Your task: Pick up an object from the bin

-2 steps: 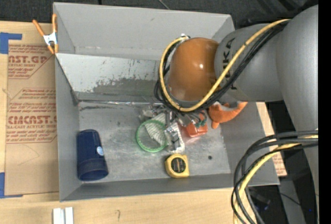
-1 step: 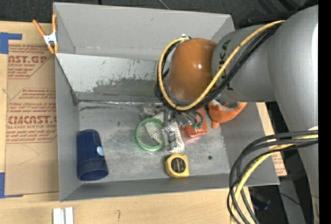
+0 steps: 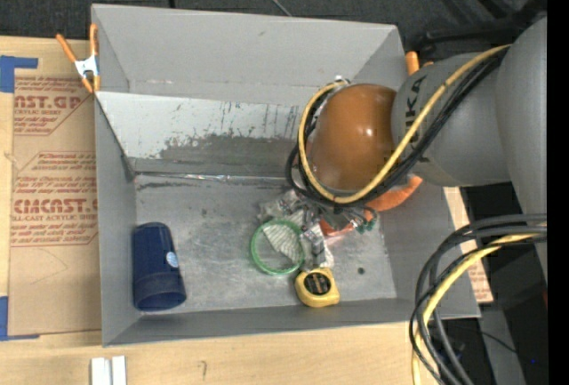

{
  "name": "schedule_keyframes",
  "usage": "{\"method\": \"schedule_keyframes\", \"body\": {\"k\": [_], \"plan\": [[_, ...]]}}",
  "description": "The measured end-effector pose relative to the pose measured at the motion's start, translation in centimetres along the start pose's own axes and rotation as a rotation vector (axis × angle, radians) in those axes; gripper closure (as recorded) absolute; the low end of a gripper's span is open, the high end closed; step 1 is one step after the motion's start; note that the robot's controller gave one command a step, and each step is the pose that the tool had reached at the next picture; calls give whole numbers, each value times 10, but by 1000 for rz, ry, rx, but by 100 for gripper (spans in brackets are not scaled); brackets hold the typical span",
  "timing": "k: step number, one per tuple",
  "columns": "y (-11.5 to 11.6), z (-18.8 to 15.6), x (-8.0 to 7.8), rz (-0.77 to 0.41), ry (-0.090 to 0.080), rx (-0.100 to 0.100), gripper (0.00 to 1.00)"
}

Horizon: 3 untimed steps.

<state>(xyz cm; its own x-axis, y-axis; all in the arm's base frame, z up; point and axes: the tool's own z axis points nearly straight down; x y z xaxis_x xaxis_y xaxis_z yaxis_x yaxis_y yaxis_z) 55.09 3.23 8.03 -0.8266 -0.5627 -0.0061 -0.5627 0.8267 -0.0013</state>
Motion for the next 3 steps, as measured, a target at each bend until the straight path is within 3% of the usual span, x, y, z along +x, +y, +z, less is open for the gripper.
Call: {"method": "schedule_keyframes", "body": {"k": [1,2,3], "plan": [[0,0,0,0,0,0,100],[-12,-60,-7,42,8,-3,100],[-12,-92,-18,27,-2,3,100]]}}
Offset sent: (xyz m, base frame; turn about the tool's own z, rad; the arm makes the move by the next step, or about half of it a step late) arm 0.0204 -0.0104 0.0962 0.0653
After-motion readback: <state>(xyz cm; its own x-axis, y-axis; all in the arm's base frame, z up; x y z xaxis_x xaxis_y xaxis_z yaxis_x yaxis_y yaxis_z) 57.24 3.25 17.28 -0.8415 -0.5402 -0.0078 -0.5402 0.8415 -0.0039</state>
